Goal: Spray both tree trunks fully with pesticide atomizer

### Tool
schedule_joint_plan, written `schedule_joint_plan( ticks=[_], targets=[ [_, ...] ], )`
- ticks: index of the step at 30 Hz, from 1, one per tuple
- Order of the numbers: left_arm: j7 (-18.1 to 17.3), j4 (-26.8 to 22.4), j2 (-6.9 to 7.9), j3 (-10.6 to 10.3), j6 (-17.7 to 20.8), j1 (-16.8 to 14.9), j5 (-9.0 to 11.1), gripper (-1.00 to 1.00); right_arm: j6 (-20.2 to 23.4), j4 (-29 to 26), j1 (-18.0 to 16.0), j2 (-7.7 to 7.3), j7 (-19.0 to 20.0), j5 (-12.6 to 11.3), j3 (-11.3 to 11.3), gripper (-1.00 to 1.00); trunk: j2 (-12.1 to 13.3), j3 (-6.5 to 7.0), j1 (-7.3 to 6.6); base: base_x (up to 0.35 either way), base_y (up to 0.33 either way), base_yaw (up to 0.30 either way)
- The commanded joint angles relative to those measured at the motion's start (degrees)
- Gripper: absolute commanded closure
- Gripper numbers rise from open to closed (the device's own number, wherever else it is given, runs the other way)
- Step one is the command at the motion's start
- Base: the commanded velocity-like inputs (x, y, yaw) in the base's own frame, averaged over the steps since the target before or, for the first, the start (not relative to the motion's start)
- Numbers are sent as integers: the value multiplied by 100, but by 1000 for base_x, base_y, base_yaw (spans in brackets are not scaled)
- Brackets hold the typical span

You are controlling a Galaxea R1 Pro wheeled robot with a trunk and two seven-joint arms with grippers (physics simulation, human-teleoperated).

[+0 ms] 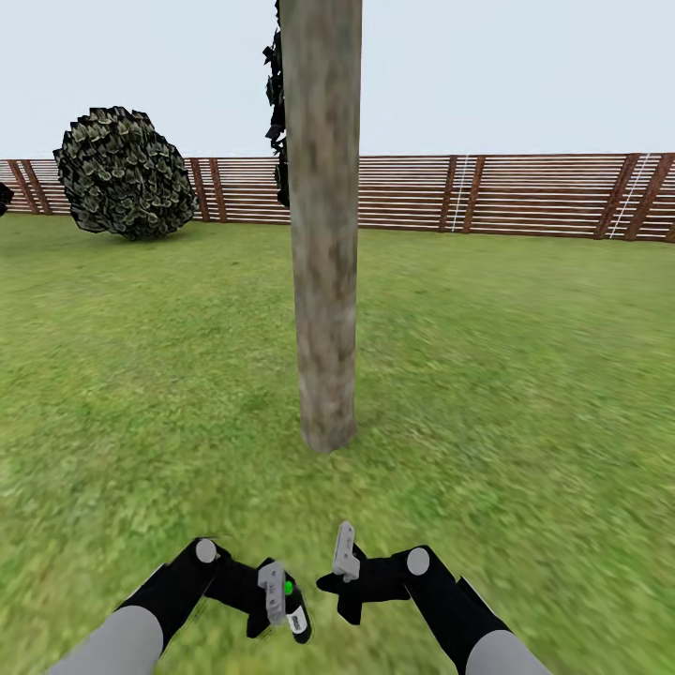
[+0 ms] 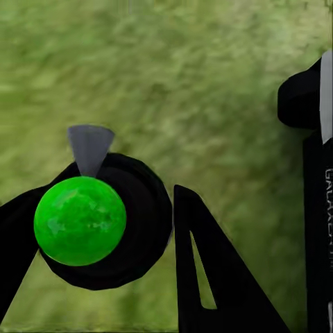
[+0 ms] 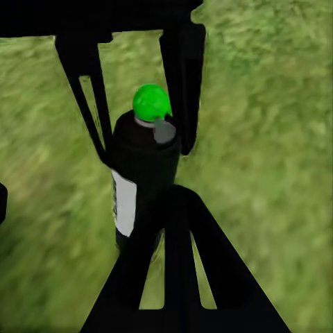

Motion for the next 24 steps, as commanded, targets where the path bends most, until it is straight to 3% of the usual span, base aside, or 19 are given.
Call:
schedule_joint_plan(
  ticks=[1, 11, 16, 17, 20, 24],
  targets=[
    [3, -7, 51, -16, -66, 1, -25, 100, -44, -6, -2, 2, 3, 60, -7, 100, -2, -5, -1, 0, 0, 0],
    [3, -9, 400, -16, -77, 34, -65, 100, -44, -7, -2, 2, 3, 60, -7, 100, -2, -5, -1, 0, 0, 0],
    [0, -12, 782, -16, -82, 52, -72, 100, -44, -6, -2, 2, 3, 60, -7, 100, -2, -5, -1, 0, 0, 0],
    [-2, -12, 867, -16, -83, 56, -73, 100, -44, -6, -2, 2, 3, 60, -7, -100, -2, -5, -1, 0, 0, 0],
    [-12, -13, 1123, -16, -90, 61, -72, 100, -44, -3, -2, -8, 3, 55, -7, -100, -2, -5, -1, 0, 0, 0],
    [1, -13, 1267, -12, -77, 64, -74, 100, -53, 2, -2, -17, -16, 55, -23, -100, -2, -5, -1, 0, 0, 0]
  ],
)
